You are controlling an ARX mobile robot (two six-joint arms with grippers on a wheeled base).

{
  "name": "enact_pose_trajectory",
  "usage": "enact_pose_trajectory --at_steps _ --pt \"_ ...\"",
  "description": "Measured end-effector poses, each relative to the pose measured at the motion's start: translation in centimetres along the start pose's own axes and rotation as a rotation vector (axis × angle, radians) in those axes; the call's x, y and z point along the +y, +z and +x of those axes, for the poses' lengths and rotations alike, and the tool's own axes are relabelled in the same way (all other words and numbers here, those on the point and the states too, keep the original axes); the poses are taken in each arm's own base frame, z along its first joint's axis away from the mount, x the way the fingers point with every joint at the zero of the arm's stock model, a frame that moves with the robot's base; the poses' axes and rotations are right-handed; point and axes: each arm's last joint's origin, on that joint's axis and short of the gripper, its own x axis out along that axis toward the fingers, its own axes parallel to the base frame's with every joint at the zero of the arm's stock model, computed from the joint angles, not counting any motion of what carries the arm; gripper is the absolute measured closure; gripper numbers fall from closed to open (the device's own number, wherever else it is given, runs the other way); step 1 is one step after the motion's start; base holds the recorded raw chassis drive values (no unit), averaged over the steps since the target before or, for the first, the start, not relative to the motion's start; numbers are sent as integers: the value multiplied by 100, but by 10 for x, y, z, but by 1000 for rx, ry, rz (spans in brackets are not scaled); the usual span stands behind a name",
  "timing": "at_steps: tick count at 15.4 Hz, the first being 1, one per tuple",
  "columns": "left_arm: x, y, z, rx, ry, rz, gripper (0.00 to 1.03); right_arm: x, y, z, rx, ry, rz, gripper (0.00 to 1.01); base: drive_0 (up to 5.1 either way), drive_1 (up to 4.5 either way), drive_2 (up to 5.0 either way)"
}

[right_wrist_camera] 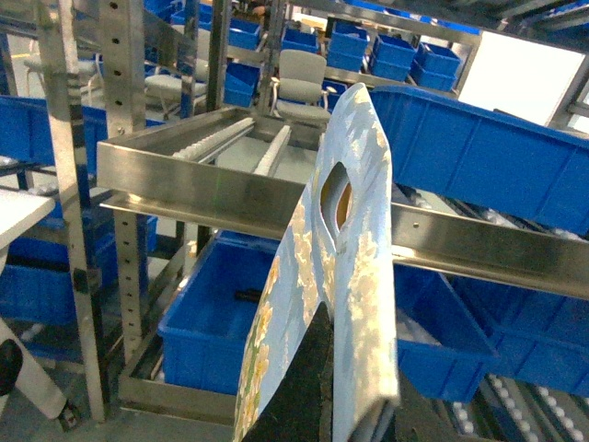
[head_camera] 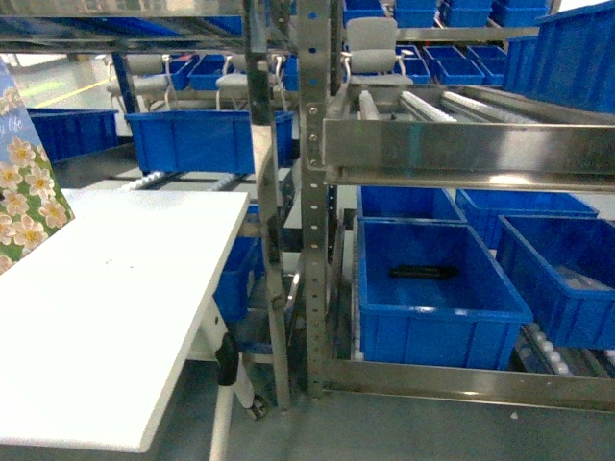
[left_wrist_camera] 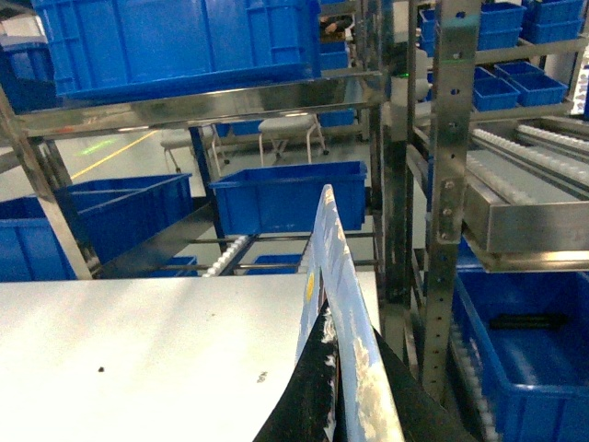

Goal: Move flower gift bag to table near conveyor

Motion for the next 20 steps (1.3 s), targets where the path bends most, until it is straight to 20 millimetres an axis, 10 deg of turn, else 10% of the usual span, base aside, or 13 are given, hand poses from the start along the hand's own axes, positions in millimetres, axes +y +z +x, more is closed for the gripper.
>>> enact_pose_trajectory --at_steps 20 --pt "0 0 0 -2 0 -1 101 0 0 0 -2 0 -1 99 -497 240 240"
